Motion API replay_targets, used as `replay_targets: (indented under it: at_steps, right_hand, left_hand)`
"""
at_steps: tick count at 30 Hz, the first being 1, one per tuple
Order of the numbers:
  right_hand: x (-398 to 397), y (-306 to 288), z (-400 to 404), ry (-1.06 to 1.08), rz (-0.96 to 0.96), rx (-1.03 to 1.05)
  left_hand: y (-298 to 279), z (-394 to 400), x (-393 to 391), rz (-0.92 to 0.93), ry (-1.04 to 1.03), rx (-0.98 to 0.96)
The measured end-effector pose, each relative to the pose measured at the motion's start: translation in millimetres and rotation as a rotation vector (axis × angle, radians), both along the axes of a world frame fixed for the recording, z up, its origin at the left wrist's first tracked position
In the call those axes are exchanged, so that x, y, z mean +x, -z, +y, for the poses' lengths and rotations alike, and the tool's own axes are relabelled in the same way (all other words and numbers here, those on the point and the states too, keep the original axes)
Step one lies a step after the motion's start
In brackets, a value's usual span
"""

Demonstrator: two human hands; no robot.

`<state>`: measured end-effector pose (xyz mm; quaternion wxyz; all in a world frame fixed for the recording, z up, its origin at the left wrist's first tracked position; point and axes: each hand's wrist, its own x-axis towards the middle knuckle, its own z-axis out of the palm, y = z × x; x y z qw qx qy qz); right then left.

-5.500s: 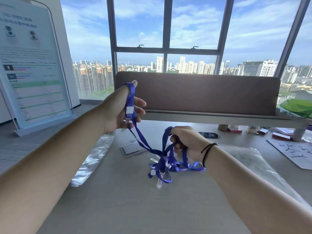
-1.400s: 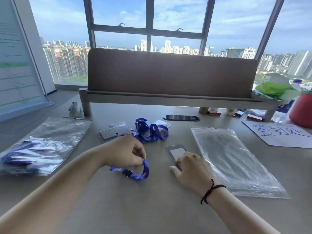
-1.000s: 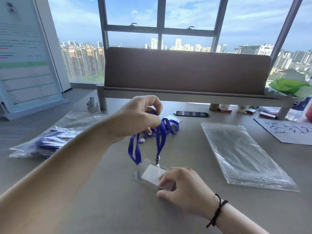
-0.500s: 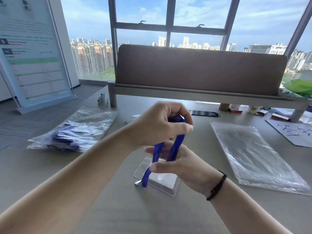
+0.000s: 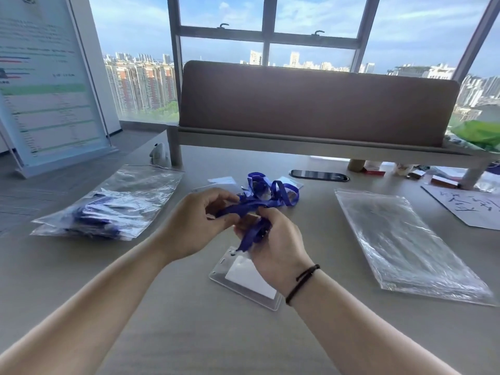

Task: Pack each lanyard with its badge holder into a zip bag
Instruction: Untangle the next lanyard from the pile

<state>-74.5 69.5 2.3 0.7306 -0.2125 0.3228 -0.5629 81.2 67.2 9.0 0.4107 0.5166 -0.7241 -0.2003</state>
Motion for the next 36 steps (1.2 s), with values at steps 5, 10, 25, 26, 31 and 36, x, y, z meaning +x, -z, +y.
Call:
replay_targets:
  at_steps: [5,10,25,26,31,36]
  right_hand:
    - [9.9,5.4,5.2,-0.082,0.013,-0.116]
    - [-14.2,29.8,13.7,-0.049,0.719,-0.115]
    - [-102.6,60.1,27.9,-0.104,1.905,-1.155]
    - [-102.1,59.6,27.6,-0.116,1.920,-1.175]
    - [-117.1,42.5,32.0,-0.278,1.728,-0.972]
    - [-171.7,19.4,8.7,-0.122,1.789,-0.666]
  left_hand:
    - [7.2,12.3,-10.2,-0.073,0.091,0.140]
    - [47.9,29.3,-30.1,-0.406,0.051,0.151]
    - [52.1,18.3,-52.2,-0.775,0.159,-0.092]
    - [52.2,16.8,-56.0,-0.815,0.201,-0.060]
    - [59.0,12.2,-63.1,-0.769,0.280,0.075]
    - [61.4,2.8,-73.3,-0.784,0.196,0.086]
